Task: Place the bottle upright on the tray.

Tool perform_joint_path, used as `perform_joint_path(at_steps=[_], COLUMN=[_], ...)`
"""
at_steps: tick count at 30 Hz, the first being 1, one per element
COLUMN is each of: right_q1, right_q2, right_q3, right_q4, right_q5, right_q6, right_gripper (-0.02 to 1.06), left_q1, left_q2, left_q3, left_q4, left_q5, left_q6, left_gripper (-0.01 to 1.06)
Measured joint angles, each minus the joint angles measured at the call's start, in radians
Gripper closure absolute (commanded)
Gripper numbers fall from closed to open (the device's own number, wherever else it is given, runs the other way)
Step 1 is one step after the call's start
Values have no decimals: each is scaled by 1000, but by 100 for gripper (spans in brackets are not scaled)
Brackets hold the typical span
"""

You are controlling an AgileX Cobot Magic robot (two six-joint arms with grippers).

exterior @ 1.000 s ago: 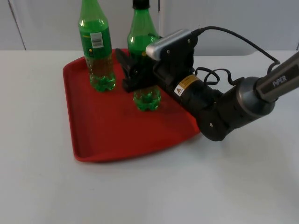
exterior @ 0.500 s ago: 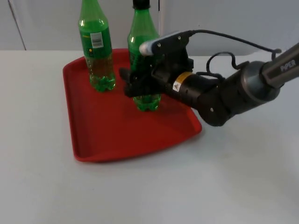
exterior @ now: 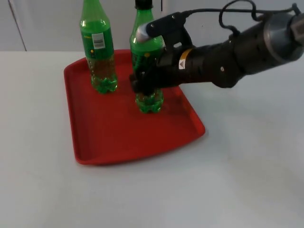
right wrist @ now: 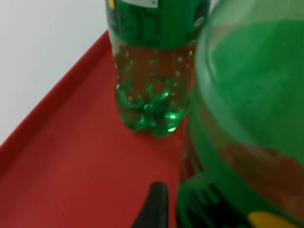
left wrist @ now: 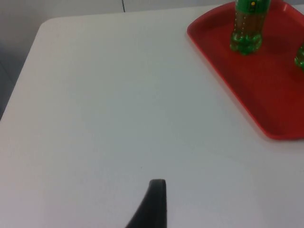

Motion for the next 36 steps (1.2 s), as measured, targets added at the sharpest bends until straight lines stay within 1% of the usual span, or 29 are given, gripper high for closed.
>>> perform_joint_path(at_steps=[1,2,3,7,8,11,12,17,18,19,21,22,23,24,26,27,30,32,36], right_q1=[2,2,5,9,9,13,13,28,28,31,31,31,31,31,31,31,31,31,31], right_q2=[-9,-9,-16,-35,-35,-70,-70,-143,-143,-159,-191,-191,-210,-240,-279,-279,-345,-370,-475], right_q3=[0,0,0,0,0,0,0,0,0,0,20,20,35,57,93,93,143,159,235], right_q4=[-3,-3,-7,-6,-6,-4,-4,-4,-4,5,46,46,78,129,185,185,224,228,232], right_q5=[27,27,48,182,182,314,314,474,474,510,553,553,575,605,651,651,703,721,774], right_q6=[0,0,0,0,0,0,0,-7,-7,-14,-53,-53,-73,-115,-158,-158,-189,-191,-195], right_gripper=[28,28,28,28,28,28,28,28,28,28,28,28,28,28,28,28,28,28,28], left_q1=[0,0,0,0,0,0,0,0,0,0,0,0,0,0,0,0,0,0,0], left_q2=[0,0,0,0,0,0,0,0,0,0,0,0,0,0,0,0,0,0,0], left_q3=[0,0,0,0,0,0,0,0,0,0,0,0,0,0,0,0,0,0,0], left_q4=[0,0,0,0,0,0,0,0,0,0,0,0,0,0,0,0,0,0,0], left_q5=[0,0,0,0,0,0,0,0,0,0,0,0,0,0,0,0,0,0,0], left_q6=[0,0,0,0,0,0,0,0,0,0,0,0,0,0,0,0,0,0,0], left_gripper=[22,22,22,22,22,22,22,22,22,22,22,22,22,22,22,22,22,22,22])
